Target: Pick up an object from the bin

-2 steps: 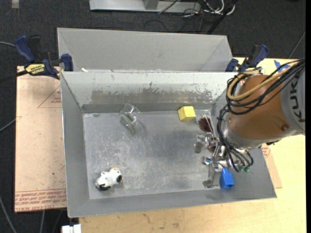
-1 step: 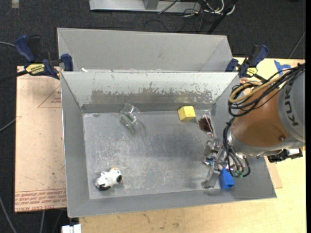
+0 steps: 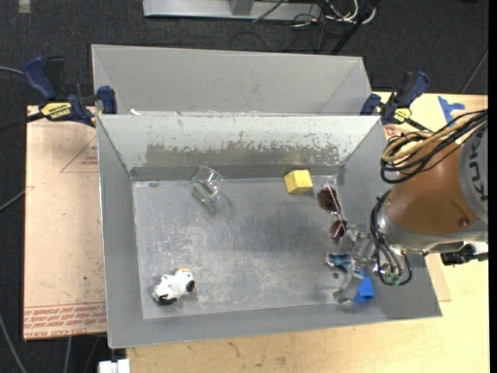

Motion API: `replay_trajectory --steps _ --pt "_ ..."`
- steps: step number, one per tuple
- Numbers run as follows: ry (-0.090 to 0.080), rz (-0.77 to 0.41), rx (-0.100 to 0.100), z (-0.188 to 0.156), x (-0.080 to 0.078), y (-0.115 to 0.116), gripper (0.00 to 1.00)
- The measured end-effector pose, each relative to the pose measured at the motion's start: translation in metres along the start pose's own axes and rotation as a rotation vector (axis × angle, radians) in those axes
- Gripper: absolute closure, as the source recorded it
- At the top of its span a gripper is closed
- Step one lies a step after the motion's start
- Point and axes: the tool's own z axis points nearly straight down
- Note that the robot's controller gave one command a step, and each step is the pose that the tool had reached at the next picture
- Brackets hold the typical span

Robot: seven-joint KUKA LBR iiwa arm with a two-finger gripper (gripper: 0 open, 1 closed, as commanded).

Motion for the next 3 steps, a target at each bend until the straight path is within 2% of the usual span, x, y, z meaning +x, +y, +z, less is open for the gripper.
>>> replay_trajectory --steps 1,2,3 --pt "-0.004 -0.462 -0.001 0.001 -0.018 -0.020 0.00" --pt "-0.003 -0.233 -0.001 0.017 -0.010 -0.005 0.00" --pt "-0.004 -0.592 -0.001 0.034 -0.017 -0.003 1.00"
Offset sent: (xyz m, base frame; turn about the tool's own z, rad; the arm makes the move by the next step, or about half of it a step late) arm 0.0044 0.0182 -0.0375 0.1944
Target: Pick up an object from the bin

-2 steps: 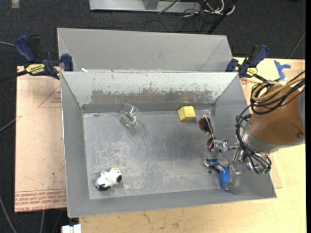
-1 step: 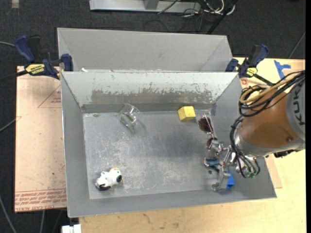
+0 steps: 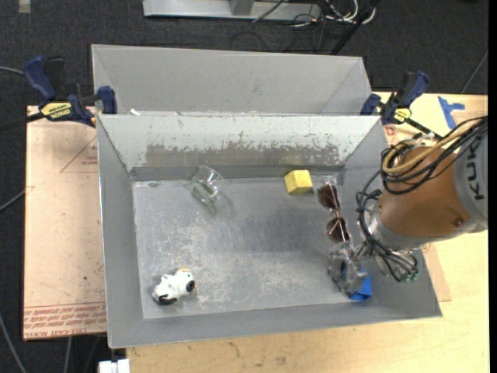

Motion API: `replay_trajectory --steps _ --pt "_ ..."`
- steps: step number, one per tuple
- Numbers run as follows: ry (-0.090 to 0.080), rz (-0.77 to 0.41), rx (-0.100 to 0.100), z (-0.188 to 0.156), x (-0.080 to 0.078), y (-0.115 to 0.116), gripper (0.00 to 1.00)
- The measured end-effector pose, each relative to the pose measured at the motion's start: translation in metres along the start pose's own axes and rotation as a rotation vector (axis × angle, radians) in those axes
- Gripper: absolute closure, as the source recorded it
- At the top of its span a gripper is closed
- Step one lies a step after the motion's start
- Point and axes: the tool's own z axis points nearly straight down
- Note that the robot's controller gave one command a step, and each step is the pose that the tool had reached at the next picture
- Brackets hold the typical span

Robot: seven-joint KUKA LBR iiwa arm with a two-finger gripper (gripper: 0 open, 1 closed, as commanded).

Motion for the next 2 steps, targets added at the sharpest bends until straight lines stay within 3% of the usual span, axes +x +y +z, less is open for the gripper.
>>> replay_trajectory --steps 2 --pt "0.004 -0.037 -0.002 -0.0007 0.0001 -0.0004 1.00"
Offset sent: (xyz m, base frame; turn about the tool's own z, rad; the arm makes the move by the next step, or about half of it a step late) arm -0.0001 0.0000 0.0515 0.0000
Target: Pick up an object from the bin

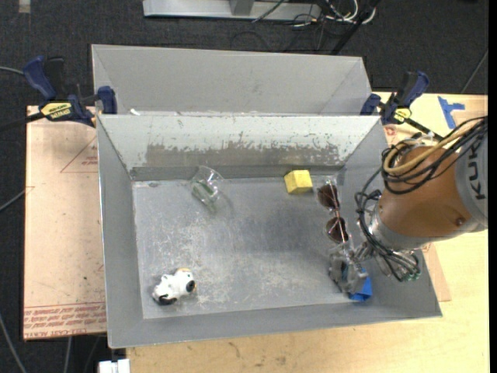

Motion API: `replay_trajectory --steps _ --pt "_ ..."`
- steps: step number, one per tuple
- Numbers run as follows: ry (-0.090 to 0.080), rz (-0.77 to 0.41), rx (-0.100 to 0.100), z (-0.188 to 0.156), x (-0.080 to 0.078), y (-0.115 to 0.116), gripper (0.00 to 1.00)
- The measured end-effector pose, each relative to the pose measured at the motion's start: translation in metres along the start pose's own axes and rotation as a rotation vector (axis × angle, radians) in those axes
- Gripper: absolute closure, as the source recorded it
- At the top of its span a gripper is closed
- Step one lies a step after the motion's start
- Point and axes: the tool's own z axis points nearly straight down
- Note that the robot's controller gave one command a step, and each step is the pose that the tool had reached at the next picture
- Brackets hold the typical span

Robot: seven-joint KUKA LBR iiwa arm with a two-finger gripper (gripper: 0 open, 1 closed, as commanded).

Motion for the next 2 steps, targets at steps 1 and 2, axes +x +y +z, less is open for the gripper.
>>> replay_trajectory --steps 1,2 --pt "0.001 0.007 0.000 -0.015 0.000 0.001 1.00" --pt "-0.003 0.005 0.002 -0.026 -0.001 0.000 1.00"
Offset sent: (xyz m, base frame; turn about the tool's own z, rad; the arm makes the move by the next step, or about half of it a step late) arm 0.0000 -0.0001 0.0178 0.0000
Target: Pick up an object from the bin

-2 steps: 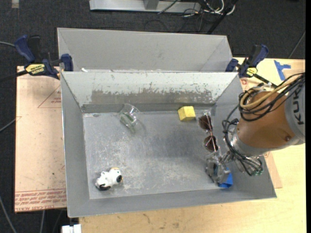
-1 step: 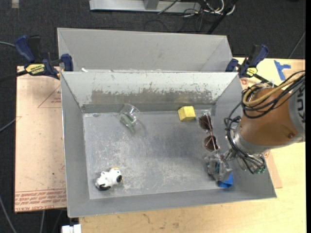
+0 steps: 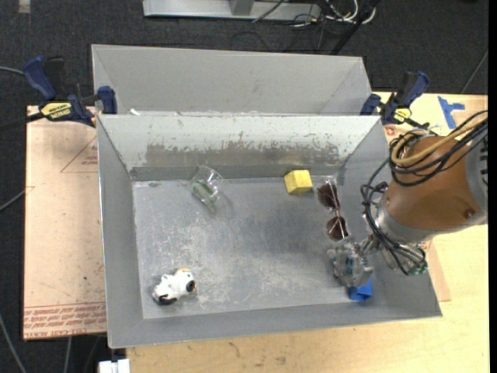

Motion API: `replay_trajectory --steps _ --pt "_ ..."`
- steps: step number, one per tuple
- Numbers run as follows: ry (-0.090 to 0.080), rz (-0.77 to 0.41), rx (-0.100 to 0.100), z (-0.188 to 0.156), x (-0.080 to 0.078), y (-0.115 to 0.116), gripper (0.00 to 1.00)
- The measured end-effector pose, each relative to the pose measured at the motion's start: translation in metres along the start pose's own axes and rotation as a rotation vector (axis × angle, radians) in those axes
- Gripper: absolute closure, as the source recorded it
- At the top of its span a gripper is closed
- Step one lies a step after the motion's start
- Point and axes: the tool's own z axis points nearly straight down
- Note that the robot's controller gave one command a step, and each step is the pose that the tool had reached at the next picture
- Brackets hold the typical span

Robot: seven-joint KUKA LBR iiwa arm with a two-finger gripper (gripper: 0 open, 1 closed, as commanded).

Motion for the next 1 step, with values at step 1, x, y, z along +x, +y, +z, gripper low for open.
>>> replay_trajectory --steps 1 --pt "0.001 0.000 0.000 -0.0095 0.0003 0.0004 1.00"
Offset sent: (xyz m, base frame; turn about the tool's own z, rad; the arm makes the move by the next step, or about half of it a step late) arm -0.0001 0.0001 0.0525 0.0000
